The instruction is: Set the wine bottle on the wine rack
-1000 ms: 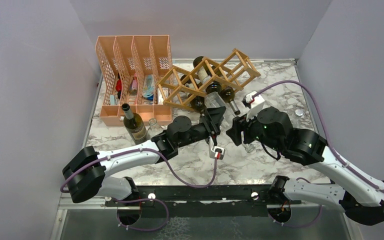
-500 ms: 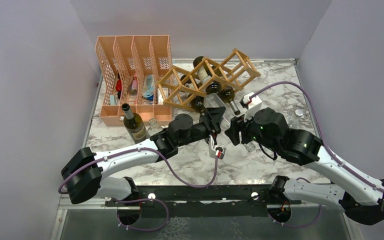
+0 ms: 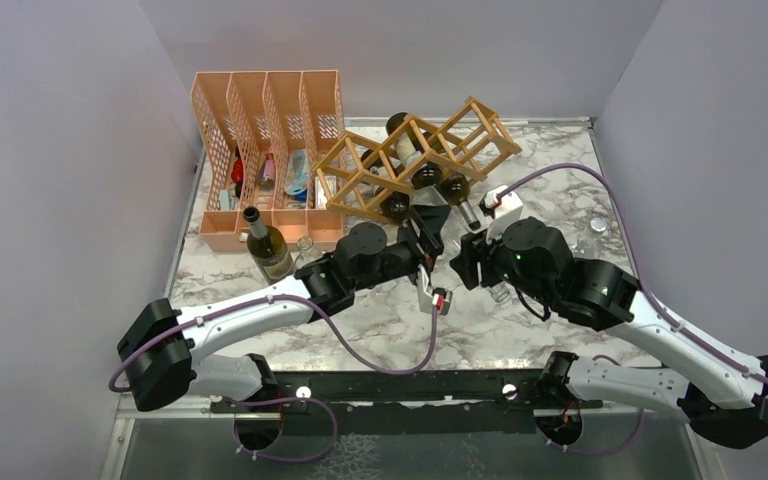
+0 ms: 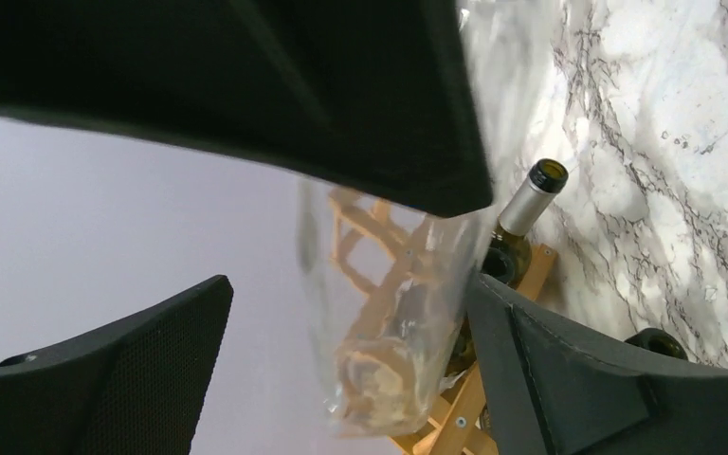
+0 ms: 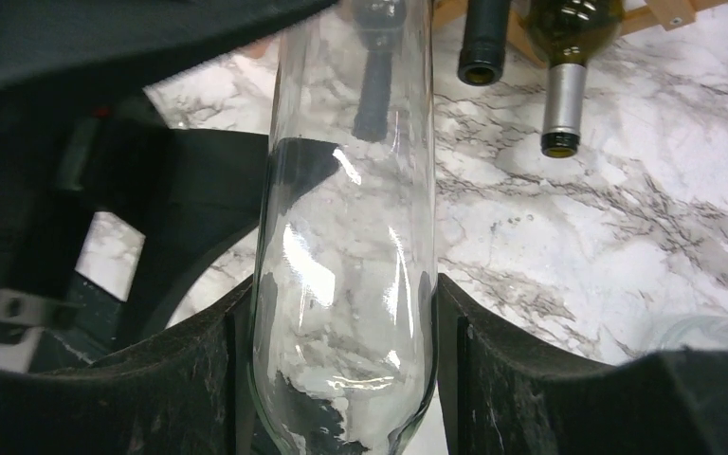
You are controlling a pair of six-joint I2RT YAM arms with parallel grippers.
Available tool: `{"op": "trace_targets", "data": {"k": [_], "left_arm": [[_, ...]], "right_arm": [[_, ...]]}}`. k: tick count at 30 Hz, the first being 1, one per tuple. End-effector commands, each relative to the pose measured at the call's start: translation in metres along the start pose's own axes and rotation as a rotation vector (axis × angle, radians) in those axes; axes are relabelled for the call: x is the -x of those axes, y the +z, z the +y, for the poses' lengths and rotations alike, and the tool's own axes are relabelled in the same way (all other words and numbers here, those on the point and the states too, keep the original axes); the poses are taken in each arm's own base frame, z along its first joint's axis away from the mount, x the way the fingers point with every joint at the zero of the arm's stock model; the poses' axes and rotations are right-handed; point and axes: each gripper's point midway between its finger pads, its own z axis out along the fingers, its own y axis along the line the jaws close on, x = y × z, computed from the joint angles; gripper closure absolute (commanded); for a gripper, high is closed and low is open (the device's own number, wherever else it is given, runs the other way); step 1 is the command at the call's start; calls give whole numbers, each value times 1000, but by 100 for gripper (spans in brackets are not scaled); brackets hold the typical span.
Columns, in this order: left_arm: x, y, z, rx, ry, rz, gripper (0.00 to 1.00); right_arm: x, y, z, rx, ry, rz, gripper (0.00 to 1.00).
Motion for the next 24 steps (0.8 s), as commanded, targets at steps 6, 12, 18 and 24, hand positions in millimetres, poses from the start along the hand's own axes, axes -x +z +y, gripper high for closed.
{"op": "trace_targets", "data": {"k": [6, 12, 18, 24], "left_arm": [[1, -20, 35, 83, -370, 64, 1], [-29, -62, 103, 506, -896, 208, 1], [-31, -101, 116, 610, -977, 220, 1], [-30, -130, 129, 667, -1091, 234, 1]], "right_arm": [[38, -13, -28, -138, 108, -211, 99], [33, -9, -29, -148, 132, -212, 99], [26, 0, -20, -105, 121, -202, 99], [22, 17, 4, 6, 78, -185, 99]]}}
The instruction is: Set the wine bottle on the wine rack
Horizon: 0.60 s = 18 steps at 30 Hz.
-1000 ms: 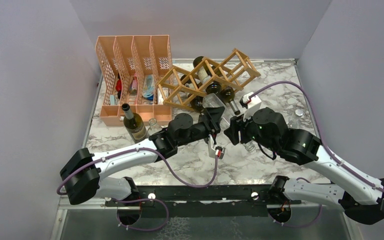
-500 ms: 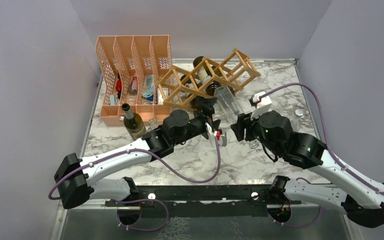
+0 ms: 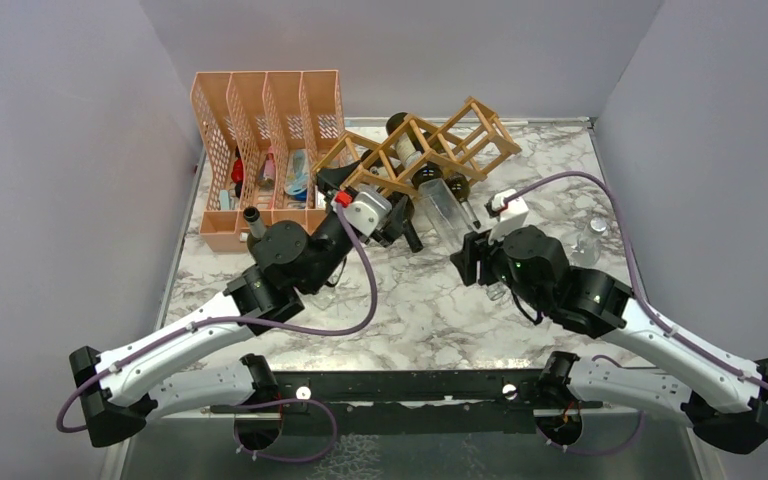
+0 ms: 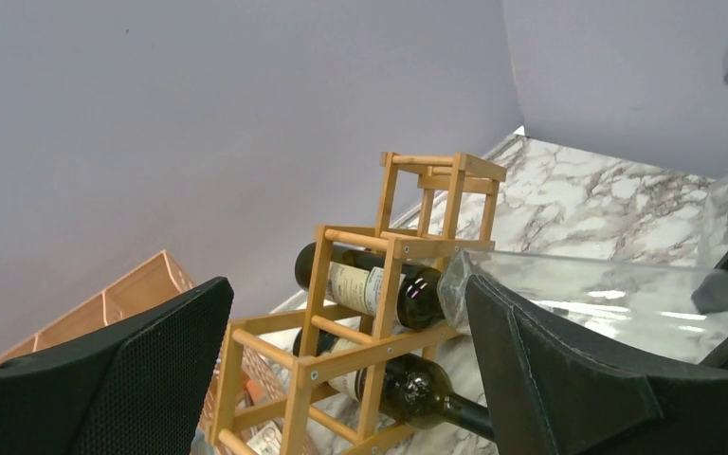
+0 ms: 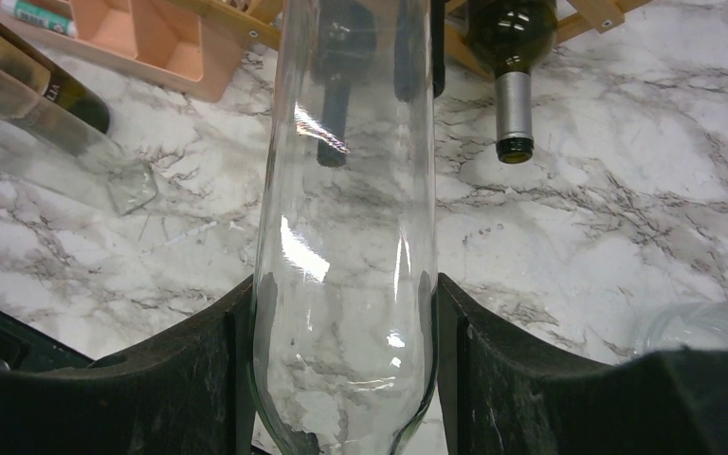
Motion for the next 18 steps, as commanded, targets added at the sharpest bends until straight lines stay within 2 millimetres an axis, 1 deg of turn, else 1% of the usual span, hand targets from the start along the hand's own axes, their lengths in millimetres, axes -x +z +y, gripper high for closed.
{"op": "trace_targets", "data": {"k": [1, 5, 8, 11, 12, 13, 15, 18], "left_arm": [[9, -14, 23, 101, -148, 36, 1], [15, -24, 38, 154, -190, 35, 1], [16, -30, 43, 172, -207, 40, 1], [16, -32, 44, 177, -219, 34, 1], [16, -32, 44, 180, -224, 35, 1], [16, -33, 44, 180, -225, 34, 1], [14, -33, 44, 177, -222, 38, 1], [11, -34, 42, 171, -209, 53, 1]], "right_arm": [[24, 11, 31, 125, 35, -92, 99], [18, 28, 47, 163, 31, -69, 99], [17, 42, 60, 193, 54, -77, 99], [12, 60, 77, 234, 90, -78, 99], [5, 71, 82, 234, 94, -60, 99], [3, 78, 85, 232, 100, -54, 99], [1, 92, 90, 214, 123, -46, 99], [4, 108, 93, 187, 143, -62, 99]]}}
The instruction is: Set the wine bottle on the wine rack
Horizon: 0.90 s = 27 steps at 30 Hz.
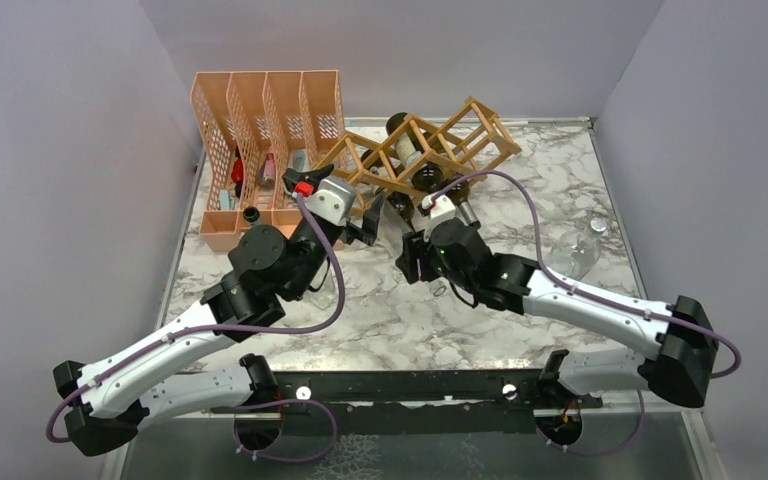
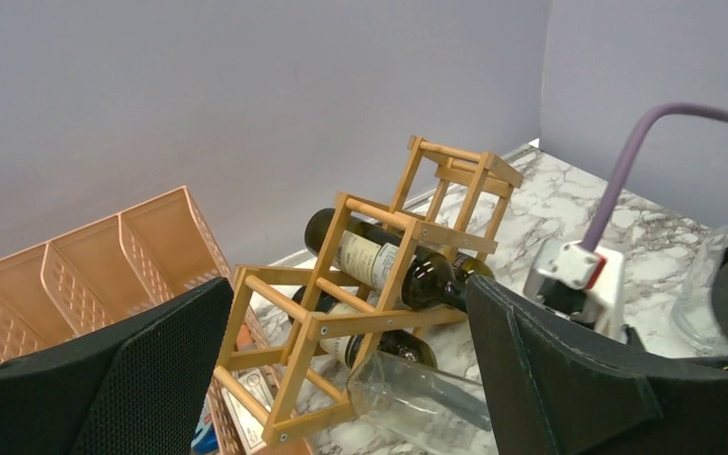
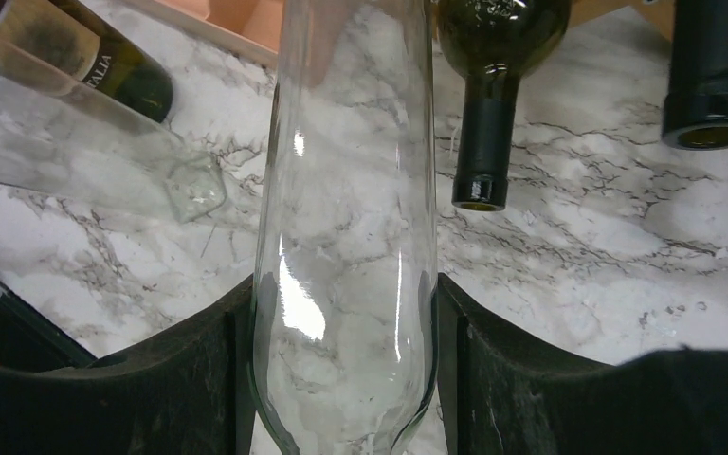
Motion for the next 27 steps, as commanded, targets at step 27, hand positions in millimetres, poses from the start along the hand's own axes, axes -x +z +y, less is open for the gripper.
{"op": "trace_targets", "data": {"k": [27], "left_arm": [[-1, -3, 12, 57, 1, 42, 1]], "right_arm": [[60, 40, 26, 22, 208, -245, 99]]}}
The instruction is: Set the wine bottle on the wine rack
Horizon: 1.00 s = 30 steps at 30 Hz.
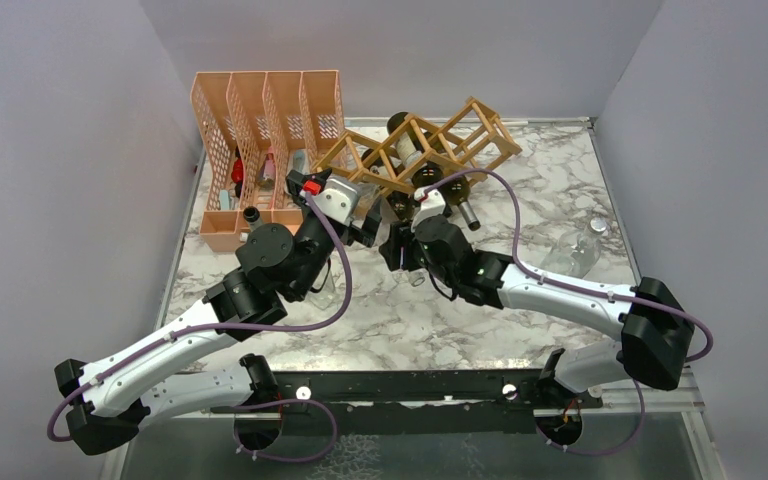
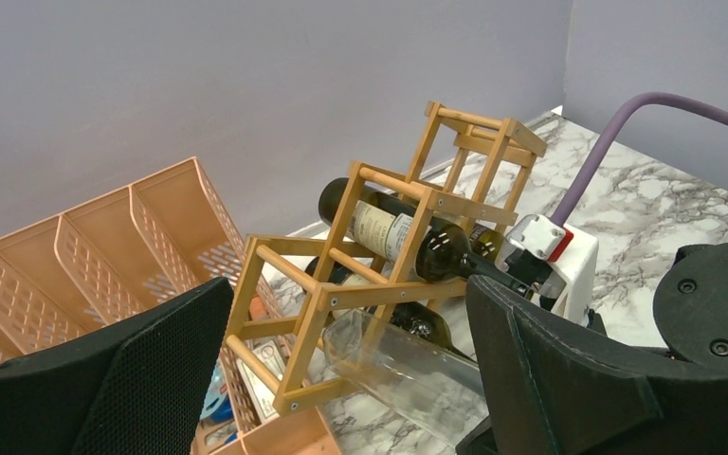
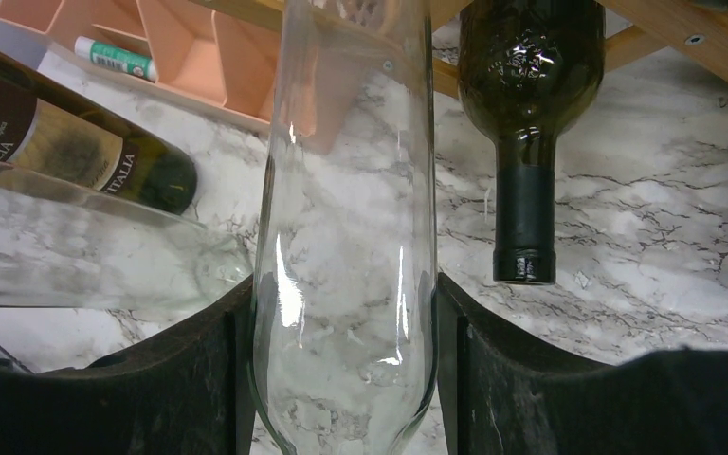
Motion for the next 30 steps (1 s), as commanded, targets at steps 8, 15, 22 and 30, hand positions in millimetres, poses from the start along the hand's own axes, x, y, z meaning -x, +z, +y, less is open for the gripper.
{"op": "trace_targets", "data": {"k": [8, 15, 22, 30], "left_arm": [[14, -3, 9, 32, -30, -19, 1], [13, -5, 11, 36, -37, -13, 1], [16, -9, 16, 48, -40, -14, 1], [19, -15, 25, 71, -42, -15, 1]], "right_arm": [[57, 11, 22, 24, 103, -182, 99], [63, 39, 26, -21, 122, -216, 99], [68, 73, 21, -97, 139, -268, 99], [65, 103, 15, -129, 127, -274, 99]]}}
